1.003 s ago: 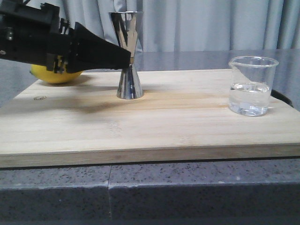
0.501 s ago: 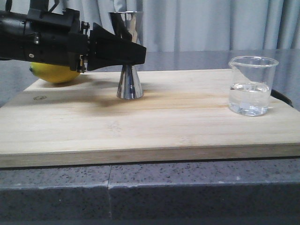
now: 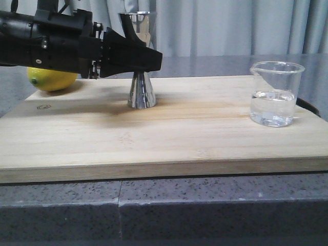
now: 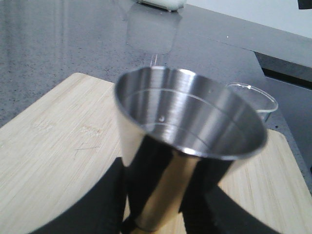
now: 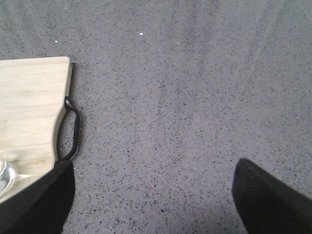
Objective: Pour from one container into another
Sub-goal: 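Lift the steel jigger upright off the board with the left gripper, then move the right gripper down to the glass beaker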
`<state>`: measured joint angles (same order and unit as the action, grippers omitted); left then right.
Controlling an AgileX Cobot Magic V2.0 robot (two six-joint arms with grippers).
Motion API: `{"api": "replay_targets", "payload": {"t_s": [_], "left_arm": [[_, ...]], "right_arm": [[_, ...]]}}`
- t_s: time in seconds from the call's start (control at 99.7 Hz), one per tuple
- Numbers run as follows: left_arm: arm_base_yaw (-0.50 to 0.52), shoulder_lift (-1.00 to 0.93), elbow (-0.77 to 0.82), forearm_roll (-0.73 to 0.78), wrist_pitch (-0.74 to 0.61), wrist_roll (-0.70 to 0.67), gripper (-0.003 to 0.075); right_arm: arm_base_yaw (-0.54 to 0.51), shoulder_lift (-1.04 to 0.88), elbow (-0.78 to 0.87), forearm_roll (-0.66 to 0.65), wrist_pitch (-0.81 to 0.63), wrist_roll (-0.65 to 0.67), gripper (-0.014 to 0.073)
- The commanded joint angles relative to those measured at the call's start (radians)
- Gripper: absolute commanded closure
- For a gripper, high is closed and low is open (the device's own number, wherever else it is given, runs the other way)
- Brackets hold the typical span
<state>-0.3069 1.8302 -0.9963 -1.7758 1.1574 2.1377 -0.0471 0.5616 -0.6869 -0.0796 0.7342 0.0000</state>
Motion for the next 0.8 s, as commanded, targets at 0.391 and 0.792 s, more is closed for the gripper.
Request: {"api": "replay_targets", "payload": {"t_s": [0.391, 0.792], "left_arm": [[-0.008, -0.041, -0.059, -0.073, 0.112, -0.039, 0.0572], [-0.008, -0.075, -0.076, -0.073, 0.112, 0.001, 0.0572]], "right_arm": [[0.003, 0.012, -0.035, -0.005, -0.072, -0.009, 0.0018], [0.012, 0.034, -0.038, 0.153, -0.101, -0.165, 0.0018]]}}
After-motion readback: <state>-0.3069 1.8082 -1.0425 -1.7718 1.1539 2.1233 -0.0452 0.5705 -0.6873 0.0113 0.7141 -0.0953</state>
